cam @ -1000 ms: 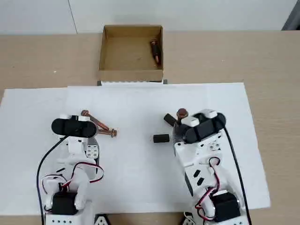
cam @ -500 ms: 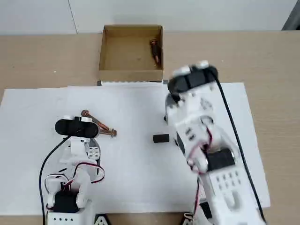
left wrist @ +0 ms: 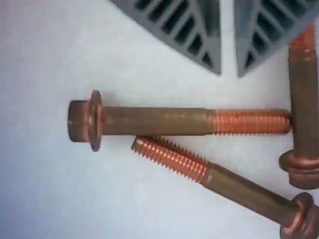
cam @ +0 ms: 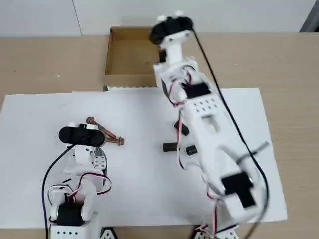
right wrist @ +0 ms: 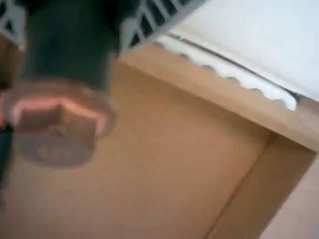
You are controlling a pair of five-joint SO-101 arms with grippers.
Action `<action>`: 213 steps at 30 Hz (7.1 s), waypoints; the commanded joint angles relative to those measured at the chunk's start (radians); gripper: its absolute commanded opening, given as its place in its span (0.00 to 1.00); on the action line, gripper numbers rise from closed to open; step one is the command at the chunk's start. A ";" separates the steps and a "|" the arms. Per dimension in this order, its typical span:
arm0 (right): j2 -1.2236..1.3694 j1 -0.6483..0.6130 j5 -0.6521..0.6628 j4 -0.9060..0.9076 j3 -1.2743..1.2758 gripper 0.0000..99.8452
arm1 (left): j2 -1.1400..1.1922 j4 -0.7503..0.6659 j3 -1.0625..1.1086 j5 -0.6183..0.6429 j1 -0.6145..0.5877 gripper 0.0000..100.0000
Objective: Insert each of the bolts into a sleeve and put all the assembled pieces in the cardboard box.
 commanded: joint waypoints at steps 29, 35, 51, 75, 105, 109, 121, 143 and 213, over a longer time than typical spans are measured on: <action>0.596 -0.002 0.364 0.056 -0.700 0.07 | -0.011 -0.023 -0.004 0.003 -0.005 0.01; 0.572 -0.008 0.361 0.217 -0.801 0.00 | -0.011 -0.023 -0.004 0.003 -0.005 0.01; 0.341 -0.004 0.143 0.809 -0.905 0.00 | -0.011 -0.023 -0.004 0.003 -0.002 0.01; -0.068 -0.024 0.192 1.125 -0.423 0.00 | -0.011 -0.023 -0.004 0.003 -0.003 0.01; 0.242 0.067 0.535 0.978 -0.239 0.15 | -0.011 -0.021 -0.004 0.003 -0.005 0.01; 0.272 0.073 0.537 0.964 -0.239 0.15 | -0.011 -0.021 -0.004 0.003 -0.005 0.01; 0.381 0.070 0.557 0.917 -0.239 0.15 | -0.011 -0.021 -0.004 0.003 -0.005 0.01; 0.200 0.067 0.489 1.058 -0.328 0.01 | -0.011 -0.021 -0.004 0.000 -0.002 0.01; -1.043 0.464 0.279 1.124 0.539 0.00 | 1.772 0.526 -1.432 -0.135 -0.144 0.01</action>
